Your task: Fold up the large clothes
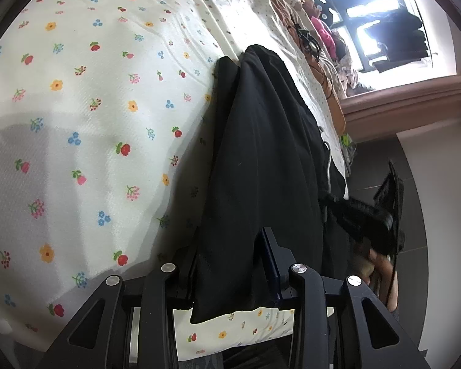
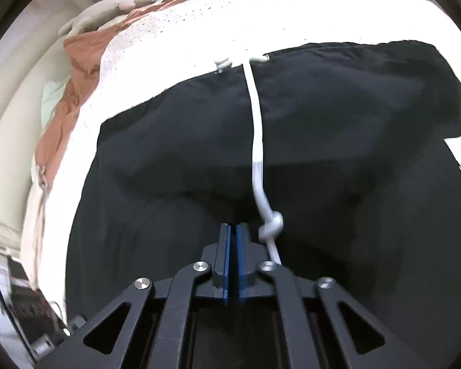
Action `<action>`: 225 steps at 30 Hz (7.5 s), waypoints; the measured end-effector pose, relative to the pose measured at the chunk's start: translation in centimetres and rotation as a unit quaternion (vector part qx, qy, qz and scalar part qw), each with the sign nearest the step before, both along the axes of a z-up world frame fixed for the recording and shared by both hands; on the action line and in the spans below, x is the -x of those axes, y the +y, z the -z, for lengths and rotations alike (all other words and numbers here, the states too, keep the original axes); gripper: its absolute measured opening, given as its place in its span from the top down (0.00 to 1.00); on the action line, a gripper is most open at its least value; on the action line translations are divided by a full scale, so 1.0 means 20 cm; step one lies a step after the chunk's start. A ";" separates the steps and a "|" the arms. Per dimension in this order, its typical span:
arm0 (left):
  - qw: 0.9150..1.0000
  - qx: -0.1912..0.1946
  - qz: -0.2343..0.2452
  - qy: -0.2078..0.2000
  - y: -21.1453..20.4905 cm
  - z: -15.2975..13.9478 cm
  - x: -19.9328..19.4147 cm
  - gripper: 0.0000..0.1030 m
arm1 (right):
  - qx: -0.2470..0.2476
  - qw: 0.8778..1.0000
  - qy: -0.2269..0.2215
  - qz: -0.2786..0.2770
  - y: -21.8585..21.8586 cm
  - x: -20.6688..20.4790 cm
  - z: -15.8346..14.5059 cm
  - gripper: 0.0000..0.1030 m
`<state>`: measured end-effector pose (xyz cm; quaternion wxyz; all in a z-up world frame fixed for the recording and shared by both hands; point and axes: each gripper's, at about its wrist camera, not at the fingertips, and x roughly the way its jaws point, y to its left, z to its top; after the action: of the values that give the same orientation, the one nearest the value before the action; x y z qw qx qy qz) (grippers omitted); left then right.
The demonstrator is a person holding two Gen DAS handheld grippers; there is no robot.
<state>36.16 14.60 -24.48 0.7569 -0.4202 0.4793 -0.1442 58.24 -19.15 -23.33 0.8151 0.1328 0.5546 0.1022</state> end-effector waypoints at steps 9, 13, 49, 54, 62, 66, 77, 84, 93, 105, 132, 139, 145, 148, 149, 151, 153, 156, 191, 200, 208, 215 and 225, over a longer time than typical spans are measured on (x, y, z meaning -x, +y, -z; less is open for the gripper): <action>1.000 0.008 -0.003 0.002 0.02 0.01 0.02 0.65 | 0.023 0.999 -0.002 0.026 0.01 -0.25 -0.01 0.99; 1.000 0.018 -0.009 0.007 0.03 0.02 0.02 0.65 | 0.037 0.999 -0.004 0.038 -0.01 -0.35 0.02 1.00; 0.988 0.053 0.041 -0.138 -0.21 -0.55 -0.02 0.86 | -0.029 0.998 -0.042 -0.042 -0.16 0.66 0.00 0.98; 0.986 0.040 0.066 -0.151 -0.34 -0.64 -0.07 0.87 | -0.053 0.997 -0.042 -0.021 -0.18 0.77 0.09 0.98; 0.977 0.001 0.117 -0.180 -0.63 -0.88 -0.15 0.87 | -0.096 0.994 -0.056 -0.024 -0.32 0.84 0.03 0.98; 0.972 -0.015 0.142 -0.188 -0.79 -0.94 -0.18 0.87 | -0.110 0.991 -0.079 -0.006 -0.45 0.87 -0.04 0.95; 0.956 -0.047 0.224 -0.185 -1.31 -0.94 -0.25 0.87 | -0.138 0.979 -0.120 0.086 -0.91 1.00 -0.11 0.95; 0.945 -0.073 0.281 -0.153 -1.72 -0.81 -0.36 0.86 | -0.142 0.971 -0.127 0.141 -1.17 1.11 -0.10 0.94; 0.949 -0.061 0.292 -0.104 -1.88 -0.63 -0.43 0.34 | -0.143 0.965 -0.137 0.172 -1.30 1.18 -0.12 0.38; 0.973 -0.117 0.187 -0.071 -1.35 -0.43 -0.41 0.28 | -0.172 0.964 -0.150 0.136 -1.20 0.99 -0.23 0.23; 0.966 -0.169 0.194 -0.027 -1.32 -0.07 -0.35 0.35 | -0.170 0.964 -0.143 0.147 -1.34 1.10 -0.16 0.94; 0.965 -0.173 0.193 -0.031 -1.33 -0.07 -0.33 0.37 | -0.121 0.971 -0.186 0.094 -1.21 0.97 -0.34 0.36; 0.968 -0.162 0.190 -0.029 -1.32 -0.08 -0.33 0.38 | -0.082 0.990 -0.105 0.051 -1.04 0.74 -0.23 0.36; 0.968 -0.158 0.191 -0.029 -1.31 -0.08 -0.33 0.40 | -0.060 0.994 -0.078 0.056 -1.01 0.69 -0.15 0.39; 0.969 -0.156 0.192 -0.028 -1.31 -0.09 -0.33 0.40 | -0.061 0.994 -0.074 0.056 -1.01 0.69 -0.13 0.50; 0.969 -0.154 0.192 -0.028 -1.30 -0.09 -0.33 0.41 | -0.076 0.993 -0.071 0.058 -1.03 0.69 -0.11 0.72; 0.969 -0.152 0.192 -0.026 -1.30 -0.08 -0.33 0.42 | -0.083 0.991 -0.092 0.049 -1.03 0.71 -0.14 0.87; 0.969 -0.149 0.195 -0.028 -1.29 -0.09 -0.34 0.42 | -0.092 0.987 -0.121 0.044 -1.04 0.76 -0.20 0.91; 0.959 -0.171 0.221 -0.038 -1.44 -0.11 -0.48 0.44 | -0.118 0.977 -0.130 0.119 -1.30 0.93 -0.11 0.66; 0.964 -0.158 0.213 -0.030 -1.42 -0.09 -0.50 0.42 | -0.135 0.981 -0.099 0.094 -1.42 0.65 -0.10 0.44; 0.969 -0.146 0.200 -0.023 -1.38 -0.06 -0.60 0.40 | -0.184 0.979 -0.047 0.077 -1.48 0.36 0.08 0.35; 0.967 -0.153 0.204 -0.022 -1.41 -0.05 -0.73 0.40 | -0.240 0.968 -0.028 0.065 -1.54 0.24 0.14 0.35; 0.967 -0.157 0.198 -0.023 -1.45 -0.05 -0.95 0.38 | -0.299 0.953 -0.007 0.050 -1.53 0.18 0.18 0.35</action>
<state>55.19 -14.37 -23.49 0.7806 -0.1895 0.5523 -0.2231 54.70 -49.74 -26.90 0.7459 0.3972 0.4858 0.2232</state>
